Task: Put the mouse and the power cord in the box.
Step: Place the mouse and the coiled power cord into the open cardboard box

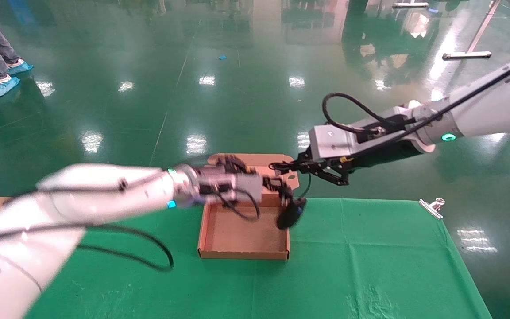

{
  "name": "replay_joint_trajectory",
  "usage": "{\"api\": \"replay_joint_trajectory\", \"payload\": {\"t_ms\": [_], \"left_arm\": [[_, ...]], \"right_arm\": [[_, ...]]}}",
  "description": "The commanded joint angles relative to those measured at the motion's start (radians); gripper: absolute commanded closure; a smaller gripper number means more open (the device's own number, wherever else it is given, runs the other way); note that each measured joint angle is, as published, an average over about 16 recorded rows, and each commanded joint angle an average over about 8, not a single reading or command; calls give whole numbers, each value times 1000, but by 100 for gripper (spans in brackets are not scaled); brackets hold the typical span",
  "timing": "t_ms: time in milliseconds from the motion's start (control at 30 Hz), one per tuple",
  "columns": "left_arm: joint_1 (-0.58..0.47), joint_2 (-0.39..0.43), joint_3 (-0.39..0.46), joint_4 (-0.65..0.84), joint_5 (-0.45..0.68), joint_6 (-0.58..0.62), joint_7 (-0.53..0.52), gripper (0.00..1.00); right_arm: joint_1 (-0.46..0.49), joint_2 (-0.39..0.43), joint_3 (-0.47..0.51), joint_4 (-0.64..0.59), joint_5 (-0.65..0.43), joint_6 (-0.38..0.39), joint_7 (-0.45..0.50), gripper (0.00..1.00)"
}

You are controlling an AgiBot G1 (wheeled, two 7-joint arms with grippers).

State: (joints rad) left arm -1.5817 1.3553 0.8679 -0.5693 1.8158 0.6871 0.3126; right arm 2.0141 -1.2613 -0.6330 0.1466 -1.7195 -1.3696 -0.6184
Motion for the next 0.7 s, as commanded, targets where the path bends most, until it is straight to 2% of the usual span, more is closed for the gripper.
{"api": "replay_joint_trajectory", "payload": {"t_ms": [33, 333, 700], "left_arm": [[46, -1, 24, -49, 24, -40, -36, 100], [126, 12, 157, -58, 113, -183, -170, 100], [124, 15, 289, -33, 52, -225, -305, 100]], "right_arm": [[-7, 10, 1, -2, 2, -8, -4, 100], [-28, 39, 3, 5, 5, -21, -10, 100], [-46, 58, 4, 10, 6, -21, -15, 100]]}}
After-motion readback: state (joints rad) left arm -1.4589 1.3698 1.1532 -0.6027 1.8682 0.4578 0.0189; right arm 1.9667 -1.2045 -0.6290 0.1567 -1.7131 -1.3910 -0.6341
